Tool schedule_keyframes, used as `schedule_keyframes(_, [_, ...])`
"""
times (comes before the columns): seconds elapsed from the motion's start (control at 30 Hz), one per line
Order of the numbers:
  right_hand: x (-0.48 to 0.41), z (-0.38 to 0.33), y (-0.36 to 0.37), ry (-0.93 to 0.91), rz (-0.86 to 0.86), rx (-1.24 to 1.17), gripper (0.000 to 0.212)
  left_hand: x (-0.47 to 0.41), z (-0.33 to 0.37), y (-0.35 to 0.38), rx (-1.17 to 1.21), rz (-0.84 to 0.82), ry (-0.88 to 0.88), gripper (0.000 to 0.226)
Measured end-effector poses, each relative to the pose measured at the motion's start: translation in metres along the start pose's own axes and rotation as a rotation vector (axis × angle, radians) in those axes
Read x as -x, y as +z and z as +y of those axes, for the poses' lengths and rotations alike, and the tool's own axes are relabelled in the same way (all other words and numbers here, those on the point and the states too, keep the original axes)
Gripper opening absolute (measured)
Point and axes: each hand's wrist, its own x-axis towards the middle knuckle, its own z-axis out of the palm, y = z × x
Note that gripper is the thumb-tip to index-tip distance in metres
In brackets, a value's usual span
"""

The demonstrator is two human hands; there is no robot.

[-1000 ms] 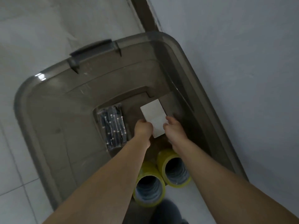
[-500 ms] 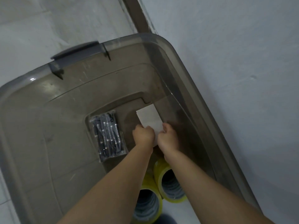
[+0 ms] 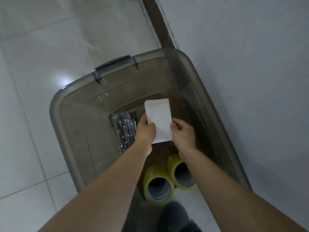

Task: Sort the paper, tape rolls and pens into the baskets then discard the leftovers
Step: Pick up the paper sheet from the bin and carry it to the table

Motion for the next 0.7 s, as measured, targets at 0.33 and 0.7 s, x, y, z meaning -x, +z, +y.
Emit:
schedule_keyframes(0.33, [0.121,-0.078,-0.029,-0.042,0.116,-0.201,0.03,0.126,0.074,-0.037,-0.202,-0.003,0.267,0.05])
schedule_keyframes(0.7, [0.261,-0.177,-0.088,-0.084,0.142,-0.351,0.028,0.268,0.181,-0.069,-0.245,-0.094,0.375,0.055])
